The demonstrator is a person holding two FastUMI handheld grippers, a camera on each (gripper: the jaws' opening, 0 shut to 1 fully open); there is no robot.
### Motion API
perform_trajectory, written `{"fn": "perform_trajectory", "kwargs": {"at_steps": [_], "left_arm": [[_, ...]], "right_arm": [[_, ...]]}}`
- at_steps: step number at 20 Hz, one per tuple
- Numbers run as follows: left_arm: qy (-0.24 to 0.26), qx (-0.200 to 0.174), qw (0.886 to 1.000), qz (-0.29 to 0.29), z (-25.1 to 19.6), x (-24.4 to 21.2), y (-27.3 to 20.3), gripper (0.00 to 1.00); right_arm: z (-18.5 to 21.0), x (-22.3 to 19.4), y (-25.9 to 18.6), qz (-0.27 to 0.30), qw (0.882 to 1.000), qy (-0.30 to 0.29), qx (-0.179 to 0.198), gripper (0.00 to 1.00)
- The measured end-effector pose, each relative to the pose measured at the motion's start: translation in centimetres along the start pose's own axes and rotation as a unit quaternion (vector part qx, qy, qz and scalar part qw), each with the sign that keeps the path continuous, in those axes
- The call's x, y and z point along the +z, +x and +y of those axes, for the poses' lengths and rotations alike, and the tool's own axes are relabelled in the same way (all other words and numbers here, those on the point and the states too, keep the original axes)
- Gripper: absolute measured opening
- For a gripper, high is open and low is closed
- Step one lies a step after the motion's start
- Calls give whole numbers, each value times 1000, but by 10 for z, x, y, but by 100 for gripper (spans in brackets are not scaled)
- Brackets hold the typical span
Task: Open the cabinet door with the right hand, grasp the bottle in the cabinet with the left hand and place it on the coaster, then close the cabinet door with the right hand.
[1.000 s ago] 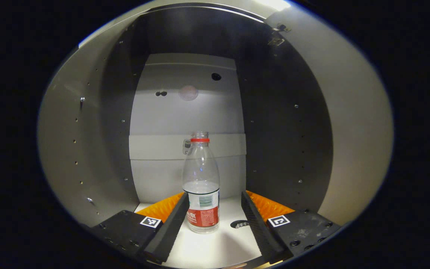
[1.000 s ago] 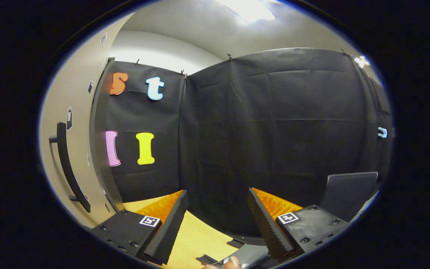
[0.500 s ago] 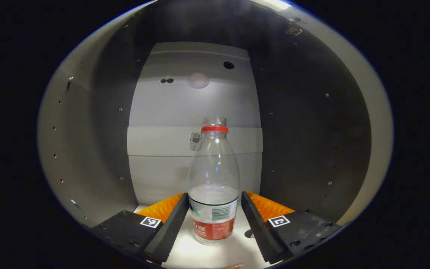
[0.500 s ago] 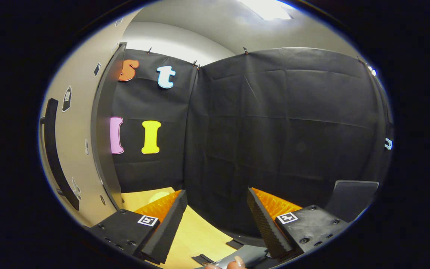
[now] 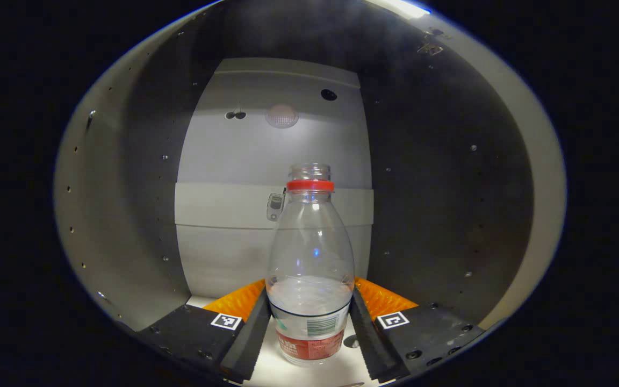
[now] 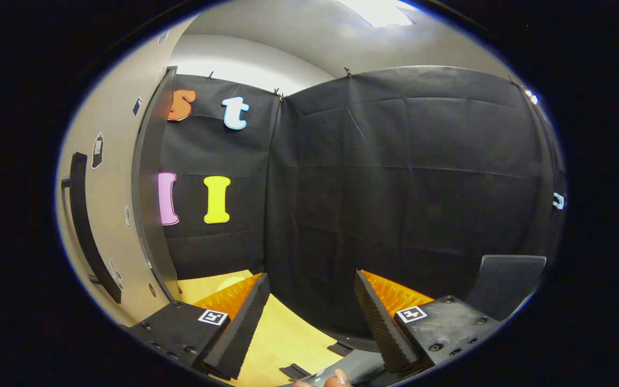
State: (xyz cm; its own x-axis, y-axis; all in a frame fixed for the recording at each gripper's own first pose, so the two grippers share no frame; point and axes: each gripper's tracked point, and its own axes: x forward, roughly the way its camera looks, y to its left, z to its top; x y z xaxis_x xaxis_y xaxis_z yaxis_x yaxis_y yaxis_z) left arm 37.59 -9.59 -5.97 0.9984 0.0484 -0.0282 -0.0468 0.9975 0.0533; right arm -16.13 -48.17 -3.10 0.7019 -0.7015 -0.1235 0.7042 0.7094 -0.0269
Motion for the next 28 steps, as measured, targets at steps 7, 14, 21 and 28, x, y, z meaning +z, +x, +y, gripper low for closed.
{"fn": "perform_trajectory", "kwargs": {"at_steps": [7,14,21,28], "left_arm": [[4,-38,999,-17,3,35,-77,76],[5,-77,997,-6,32,38,-168,76],[-61,-137,989,0,57,37,-212,77],[-37,-132,990,29,65,21,-222,76]], "right_arm": [[19,17,-53,-30,999,6,19,94],[58,34,-131,-47,998,-8,46,94],[145,54,-198,-64,988,-6,137,97],[252,39,-229,-54,971,-10,231,98]]}}
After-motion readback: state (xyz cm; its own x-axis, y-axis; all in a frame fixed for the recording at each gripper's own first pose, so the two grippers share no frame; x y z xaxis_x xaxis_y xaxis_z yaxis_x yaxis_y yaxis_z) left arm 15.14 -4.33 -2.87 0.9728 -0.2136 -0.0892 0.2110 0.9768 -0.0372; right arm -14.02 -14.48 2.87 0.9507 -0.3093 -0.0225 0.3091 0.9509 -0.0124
